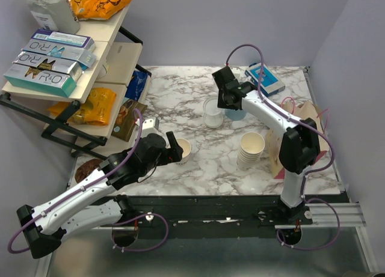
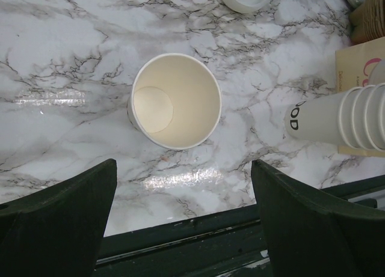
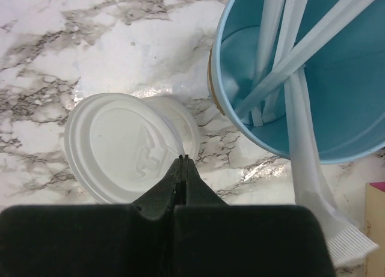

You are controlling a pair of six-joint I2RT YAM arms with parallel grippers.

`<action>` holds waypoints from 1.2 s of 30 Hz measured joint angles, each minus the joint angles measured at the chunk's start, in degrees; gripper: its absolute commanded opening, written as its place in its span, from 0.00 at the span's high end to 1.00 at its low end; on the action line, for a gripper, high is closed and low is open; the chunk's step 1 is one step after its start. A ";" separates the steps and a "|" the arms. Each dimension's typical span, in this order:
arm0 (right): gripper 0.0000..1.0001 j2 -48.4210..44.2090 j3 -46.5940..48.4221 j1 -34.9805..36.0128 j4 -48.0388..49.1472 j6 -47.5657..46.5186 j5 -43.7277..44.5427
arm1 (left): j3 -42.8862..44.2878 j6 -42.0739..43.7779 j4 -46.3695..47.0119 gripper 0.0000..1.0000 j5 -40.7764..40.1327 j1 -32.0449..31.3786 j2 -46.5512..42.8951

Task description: Pack the takeout coffee

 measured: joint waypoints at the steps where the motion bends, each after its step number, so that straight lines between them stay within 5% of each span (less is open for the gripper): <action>1: 0.99 -0.79 -0.48 0.00 0.26 -0.11 -0.17 | 0.00 0.00 0.00 0.01 0.02 0.02 0.00; 15: 0.99 -21.68 -16.68 0.96 9.70 -7.74 -18.03 | 0.44 -0.37 0.35 0.01 1.51 0.02 -4.28; 28: 0.99 -36.48 -26.56 16.65 13.53 -14.73 -25.64 | 0.09 -3.82 9.60 0.01 10.99 0.02 -10.19; 36: 0.99 -42.23 -29.35 17.38 15.47 -13.22 -30.23 | -2.49 -6.64 13.07 0.28 14.01 0.02 -8.04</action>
